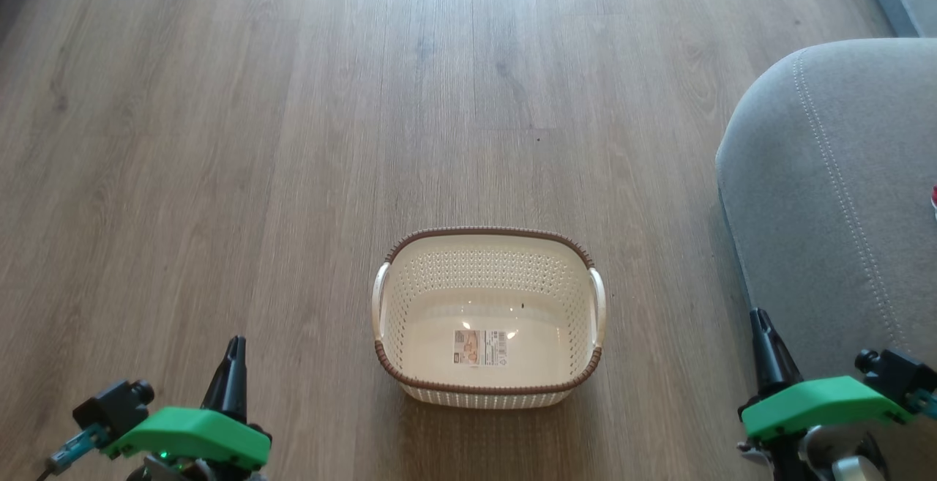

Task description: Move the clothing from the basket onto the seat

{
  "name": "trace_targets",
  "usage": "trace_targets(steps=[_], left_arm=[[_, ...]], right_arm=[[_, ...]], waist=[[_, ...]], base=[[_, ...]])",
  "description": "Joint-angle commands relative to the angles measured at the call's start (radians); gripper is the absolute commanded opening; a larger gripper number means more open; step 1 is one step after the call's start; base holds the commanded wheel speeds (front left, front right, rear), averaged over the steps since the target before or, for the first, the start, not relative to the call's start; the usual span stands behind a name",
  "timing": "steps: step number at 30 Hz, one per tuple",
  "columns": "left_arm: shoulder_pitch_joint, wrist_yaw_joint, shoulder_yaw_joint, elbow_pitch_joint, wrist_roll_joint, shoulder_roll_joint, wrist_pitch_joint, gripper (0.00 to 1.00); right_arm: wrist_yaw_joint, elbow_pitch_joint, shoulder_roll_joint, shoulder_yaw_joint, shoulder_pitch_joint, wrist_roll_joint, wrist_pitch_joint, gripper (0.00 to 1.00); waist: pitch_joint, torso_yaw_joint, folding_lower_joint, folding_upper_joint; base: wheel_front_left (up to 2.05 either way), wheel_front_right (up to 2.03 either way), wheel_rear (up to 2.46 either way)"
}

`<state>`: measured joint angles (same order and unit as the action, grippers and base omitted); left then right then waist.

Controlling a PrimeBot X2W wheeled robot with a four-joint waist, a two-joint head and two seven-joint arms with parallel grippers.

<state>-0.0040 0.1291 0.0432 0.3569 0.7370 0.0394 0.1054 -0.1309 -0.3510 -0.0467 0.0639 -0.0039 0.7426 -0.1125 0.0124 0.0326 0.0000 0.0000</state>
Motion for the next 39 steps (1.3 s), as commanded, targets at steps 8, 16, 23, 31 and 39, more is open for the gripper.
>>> trace_targets(steps=[8,16,23,31,39], left_arm=[[-0.06,0.001,0.028,-0.046,0.115,0.007,-0.026,0.0],[-0.065,0.001,0.032,-0.053,0.194,0.007,-0.046,0.0],[-0.069,0.001,0.037,-0.06,0.273,0.007,-0.067,0.0],[-0.075,0.001,0.042,-0.068,0.364,0.008,-0.09,0.0],[-0.08,0.001,0.047,-0.075,0.454,0.008,-0.113,0.0]], right_arm=[[0.0,0.045,-0.003,0.004,-0.057,0.115,0.031,0.0],[0.0,0.052,-0.003,0.009,-0.062,0.193,0.051,0.0],[0.0,0.058,-0.003,0.014,-0.067,0.272,0.072,0.0],[0.0,0.065,-0.003,0.019,-0.072,0.362,0.095,0.0],[0.0,0.073,-0.003,0.025,-0.078,0.452,0.118,0.0]], waist=[[-0.001,-0.004,0.0,0.0],[-0.002,-0.007,0.0,0.0],[-0.003,-0.01,0.0,0.0],[-0.004,-0.013,0.0,0.0],[-0.005,-0.017,0.0,0.0]], base=[[0.0,0.0,0.0],[0.0,0.0,0.0],[0.0,0.0,0.0],[0.0,0.0,0.0],[0.0,0.0,0.0]])
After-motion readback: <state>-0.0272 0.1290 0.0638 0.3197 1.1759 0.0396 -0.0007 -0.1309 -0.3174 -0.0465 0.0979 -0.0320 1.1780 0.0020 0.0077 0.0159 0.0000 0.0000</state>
